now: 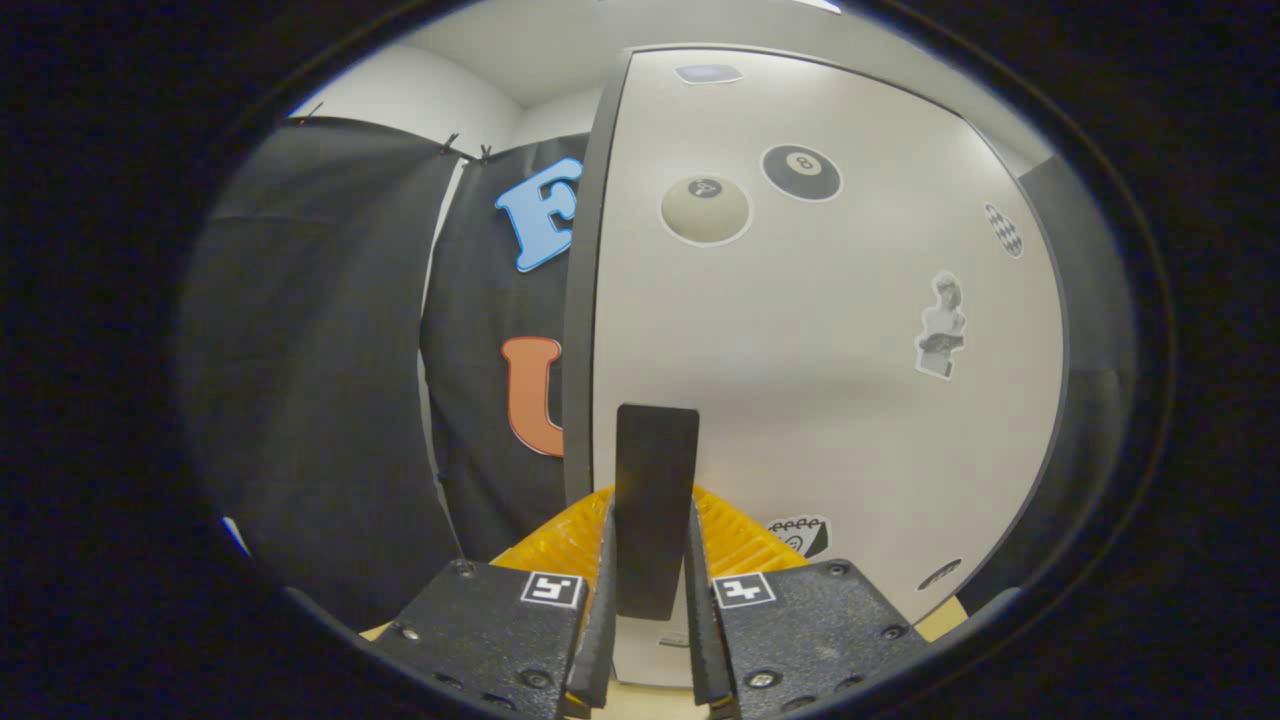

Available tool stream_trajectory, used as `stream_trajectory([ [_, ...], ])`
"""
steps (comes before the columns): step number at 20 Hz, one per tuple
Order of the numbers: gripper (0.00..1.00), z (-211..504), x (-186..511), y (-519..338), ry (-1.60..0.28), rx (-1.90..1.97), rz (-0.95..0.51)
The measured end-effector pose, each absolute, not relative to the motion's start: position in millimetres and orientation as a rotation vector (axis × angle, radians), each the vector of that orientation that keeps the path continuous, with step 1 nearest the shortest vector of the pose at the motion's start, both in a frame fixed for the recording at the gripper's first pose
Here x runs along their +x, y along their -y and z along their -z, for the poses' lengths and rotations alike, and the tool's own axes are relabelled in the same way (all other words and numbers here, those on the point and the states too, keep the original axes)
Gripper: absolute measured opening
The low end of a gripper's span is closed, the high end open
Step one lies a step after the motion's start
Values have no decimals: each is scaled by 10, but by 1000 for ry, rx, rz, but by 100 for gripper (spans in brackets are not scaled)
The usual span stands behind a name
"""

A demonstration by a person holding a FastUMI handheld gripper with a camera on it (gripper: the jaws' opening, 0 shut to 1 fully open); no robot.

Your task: Open the shoe cabinet door, grab the shoes and put them into the shoe cabinet, then close the shoe cabinet door.

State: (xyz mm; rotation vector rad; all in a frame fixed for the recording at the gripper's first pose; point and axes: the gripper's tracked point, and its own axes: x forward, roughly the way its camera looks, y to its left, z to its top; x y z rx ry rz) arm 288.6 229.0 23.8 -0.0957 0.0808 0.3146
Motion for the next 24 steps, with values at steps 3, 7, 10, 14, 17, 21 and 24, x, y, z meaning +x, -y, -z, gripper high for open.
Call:
stream_trajectory([
  [3, 34, -211, 2618, -2201, -80, -120, -343],
  [7, 34, -197, 2248, -2071, -92, -130, -395],
  [10, 34, -201, 2013, -1964, -86, -132, -452],
  [14, 31, -236, 1767, -1817, -66, -133, -501],
  [17, 30, -216, 1609, -1711, -80, -123, -527],
  [21, 30, -218, 1347, -1515, -98, -123, -551],
  [24, 30, -226, 1119, -1301, -113, -106, -567],
])
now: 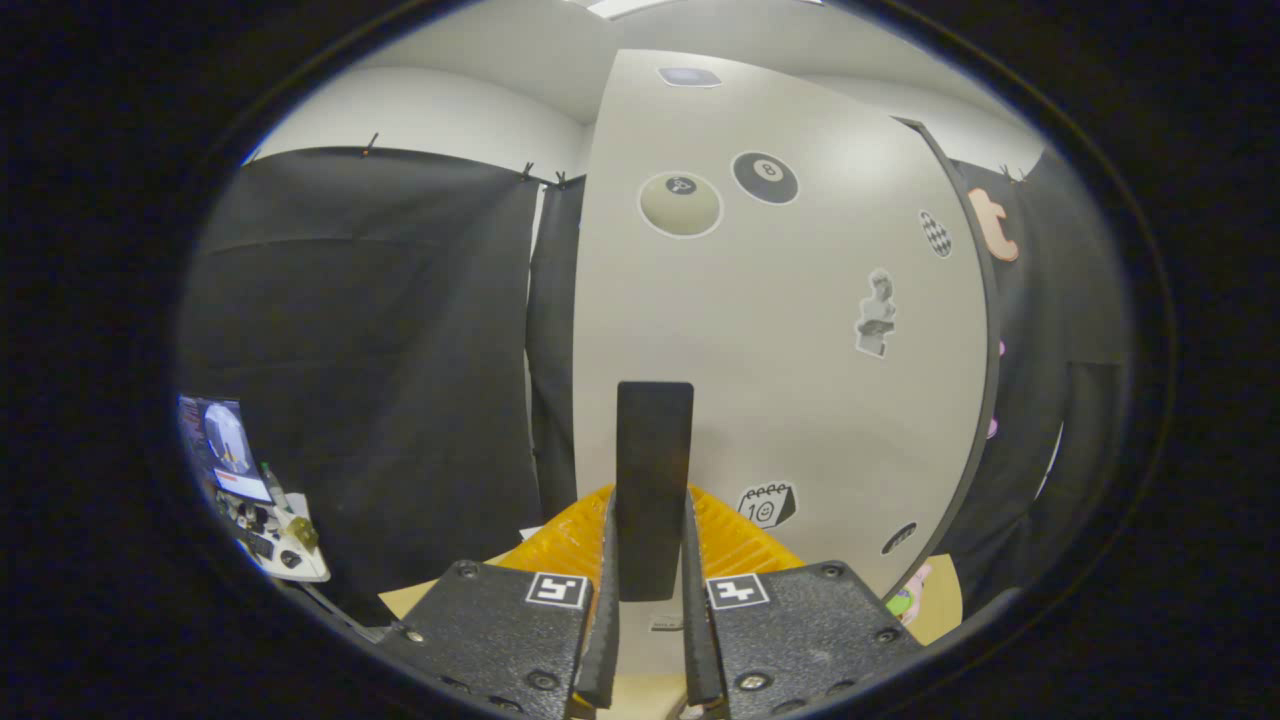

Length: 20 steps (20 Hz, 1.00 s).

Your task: Open the shoe cabinet door, grab the shoes and put them into the shoe cabinet, then close the shoe cabinet door.

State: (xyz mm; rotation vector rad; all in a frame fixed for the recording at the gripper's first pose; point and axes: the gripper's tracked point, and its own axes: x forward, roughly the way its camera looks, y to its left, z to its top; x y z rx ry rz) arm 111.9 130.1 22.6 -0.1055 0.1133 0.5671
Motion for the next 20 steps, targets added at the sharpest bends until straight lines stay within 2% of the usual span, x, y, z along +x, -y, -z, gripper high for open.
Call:
stream_trajectory([
  [7, 30, -269, 733, -708, -105, -112, -588],
  [15, 29, -358, 214, 62, -54, -146, -470],
  [20, 19, -420, 148, 612, -37, -178, -336],
])
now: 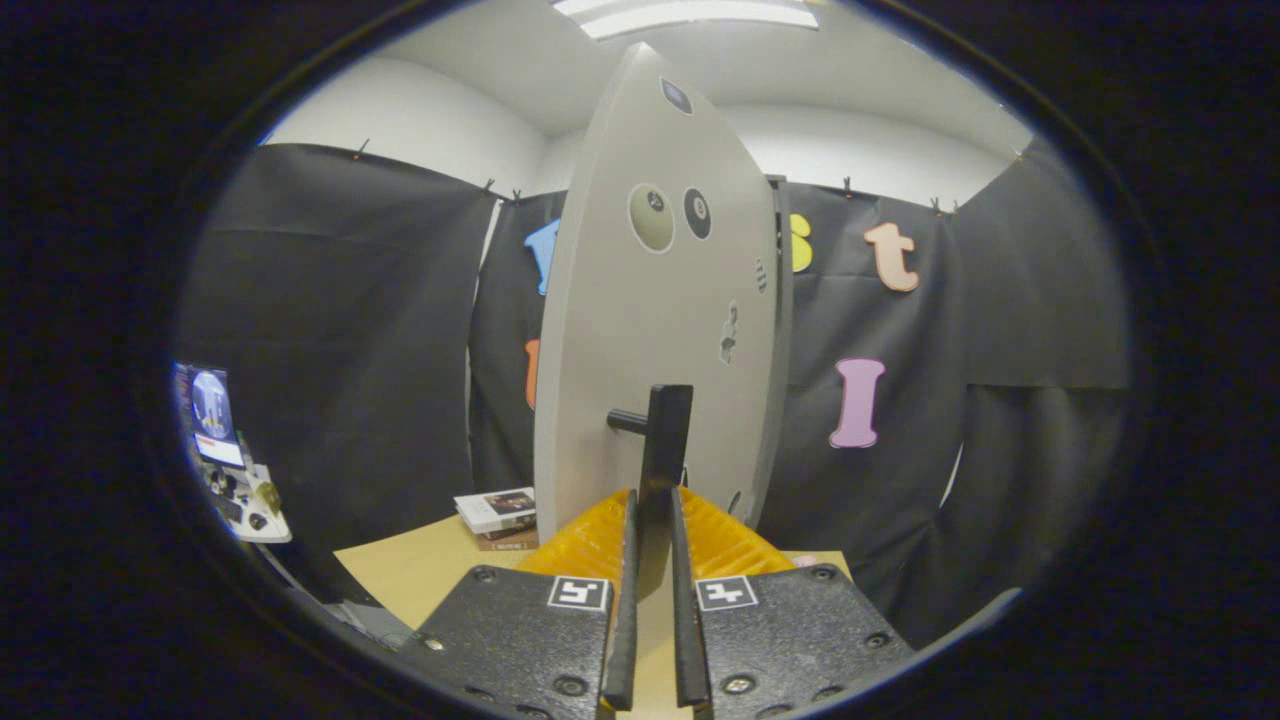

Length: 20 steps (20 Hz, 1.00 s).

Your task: Open the shoe cabinet door, grab the shoes and put them into the shoe cabinet, then close the shoe cabinet door.

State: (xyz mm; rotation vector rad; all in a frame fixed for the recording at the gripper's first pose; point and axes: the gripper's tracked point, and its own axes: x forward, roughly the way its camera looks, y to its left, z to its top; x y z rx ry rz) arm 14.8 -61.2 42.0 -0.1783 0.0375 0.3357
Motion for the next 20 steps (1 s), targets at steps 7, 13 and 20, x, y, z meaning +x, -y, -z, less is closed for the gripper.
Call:
stream_trajectory([
  [7, 9, -486, 183, 1310, -15, -120, -241],
  [13, 7, -465, 311, 1701, -6, -122, -155],
  [20, 27, -290, 230, 1826, -11, -88, -152],
])
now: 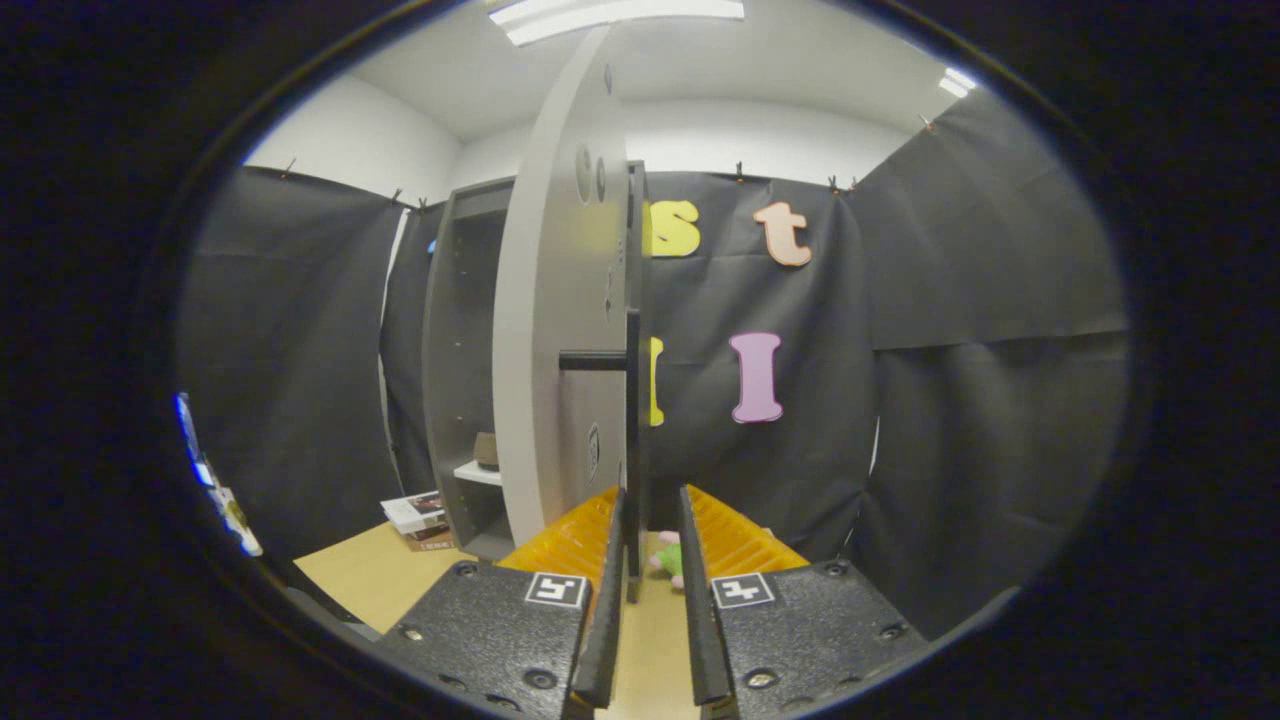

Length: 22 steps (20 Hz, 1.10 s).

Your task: Open the shoe cabinet door, grab the shoes and put them into the shoe cabinet, then close the shoe cabinet door.

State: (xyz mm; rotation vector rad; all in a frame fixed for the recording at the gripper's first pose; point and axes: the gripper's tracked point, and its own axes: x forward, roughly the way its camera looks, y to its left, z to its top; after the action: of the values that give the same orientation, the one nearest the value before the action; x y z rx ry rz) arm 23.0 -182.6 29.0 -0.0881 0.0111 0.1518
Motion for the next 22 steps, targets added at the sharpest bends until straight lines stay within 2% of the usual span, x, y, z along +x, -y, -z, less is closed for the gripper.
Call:
stream_trajectory([
  [3, 45, -143, 79, 1942, 13, -108, -116],
  [6, 69, 17, -117, 1931, 6, -104, -121],
  [11, 88, 329, -320, 2044, -35, -89, -89],
  [12, 94, 424, -352, 2039, -57, -80, -89],
  [14, 100, 563, -416, 1955, -74, -86, -115],
  [22, 100, 1102, -468, 1339, -97, -103, -160],
])
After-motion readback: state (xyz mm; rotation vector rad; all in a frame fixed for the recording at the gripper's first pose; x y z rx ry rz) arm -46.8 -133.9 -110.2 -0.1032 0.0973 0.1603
